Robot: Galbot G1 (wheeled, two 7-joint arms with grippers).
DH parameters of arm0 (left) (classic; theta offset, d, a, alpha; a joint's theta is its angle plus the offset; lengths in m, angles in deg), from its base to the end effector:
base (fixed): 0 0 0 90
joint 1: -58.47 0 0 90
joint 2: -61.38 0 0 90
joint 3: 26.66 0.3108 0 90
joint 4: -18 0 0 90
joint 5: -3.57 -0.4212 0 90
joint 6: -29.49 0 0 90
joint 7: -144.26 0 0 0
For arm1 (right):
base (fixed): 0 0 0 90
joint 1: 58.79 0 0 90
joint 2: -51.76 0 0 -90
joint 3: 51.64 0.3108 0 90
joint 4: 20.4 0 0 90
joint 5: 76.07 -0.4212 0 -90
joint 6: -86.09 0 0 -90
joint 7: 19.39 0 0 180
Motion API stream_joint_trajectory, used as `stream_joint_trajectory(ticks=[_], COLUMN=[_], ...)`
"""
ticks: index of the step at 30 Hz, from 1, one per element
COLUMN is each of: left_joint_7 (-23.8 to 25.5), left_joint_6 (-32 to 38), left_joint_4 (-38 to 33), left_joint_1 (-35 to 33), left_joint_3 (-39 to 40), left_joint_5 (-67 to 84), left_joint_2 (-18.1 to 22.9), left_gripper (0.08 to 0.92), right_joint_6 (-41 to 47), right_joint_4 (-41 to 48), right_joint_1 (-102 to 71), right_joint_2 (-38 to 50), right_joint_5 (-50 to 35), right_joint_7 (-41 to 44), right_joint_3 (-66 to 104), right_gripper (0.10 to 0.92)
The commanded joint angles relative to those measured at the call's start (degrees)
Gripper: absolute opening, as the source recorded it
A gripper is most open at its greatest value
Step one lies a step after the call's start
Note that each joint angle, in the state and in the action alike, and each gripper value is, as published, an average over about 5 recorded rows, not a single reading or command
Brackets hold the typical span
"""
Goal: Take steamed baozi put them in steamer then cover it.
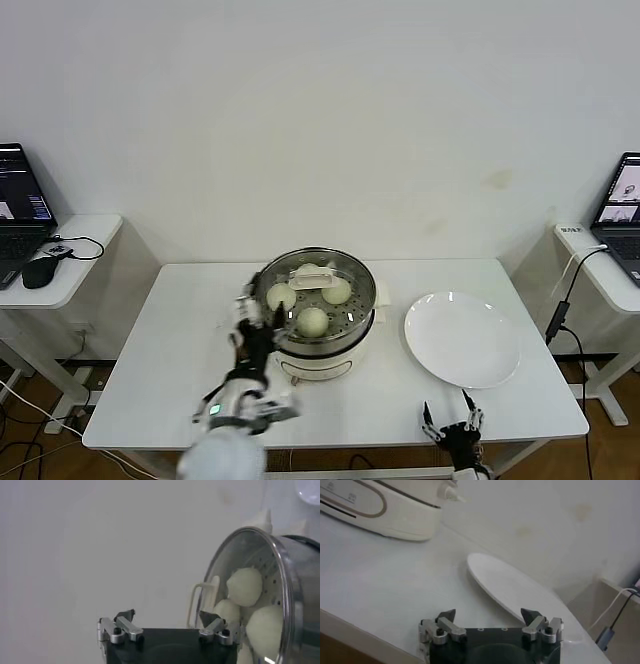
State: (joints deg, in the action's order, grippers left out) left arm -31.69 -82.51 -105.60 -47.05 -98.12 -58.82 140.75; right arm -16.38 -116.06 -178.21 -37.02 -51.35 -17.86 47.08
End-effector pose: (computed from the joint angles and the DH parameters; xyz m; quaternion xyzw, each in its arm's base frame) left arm 0.2945 -0.0953 -0.1824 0.0146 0.8495 0.5262 0.0350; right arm 0.2293 -0.0693 -0.4368 0.0153 -0.9638 0.2408 0.1138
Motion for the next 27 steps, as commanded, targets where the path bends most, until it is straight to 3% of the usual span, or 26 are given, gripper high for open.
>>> stream_joint_trajectory(ticks=[1, 11, 27], left_joint_7=[-20.35, -16.61, -12.94], left_joint_6=[21.69, 29.29, 33.14], left_joint_4=[-3.6, 1.43, 6.26], left_joint_1=[-18.88, -28.95, -30.51], left_joint_3=[-26.28, -23.0, -22.69], left_joint_5=[81.82, 80.0, 75.5], left_joint_2=[-8.55, -5.84, -4.66], left_gripper=[0.823, 0.823, 0.823], right_joint_6=[-0.98, 0.23, 1.74], right_joint_4=[-2.6, -9.79, -14.11], right_joint_1=[-0.92, -6.25, -8.59], right_joint_2=[1.67, 6.59, 6.11], right_joint_5=[-7.5, -16.79, -18.08], right_joint_7=[1.21, 3.86, 4.47], right_joint_3=[-1.65, -3.17, -6.69], right_gripper=[0.823, 0.823, 0.823])
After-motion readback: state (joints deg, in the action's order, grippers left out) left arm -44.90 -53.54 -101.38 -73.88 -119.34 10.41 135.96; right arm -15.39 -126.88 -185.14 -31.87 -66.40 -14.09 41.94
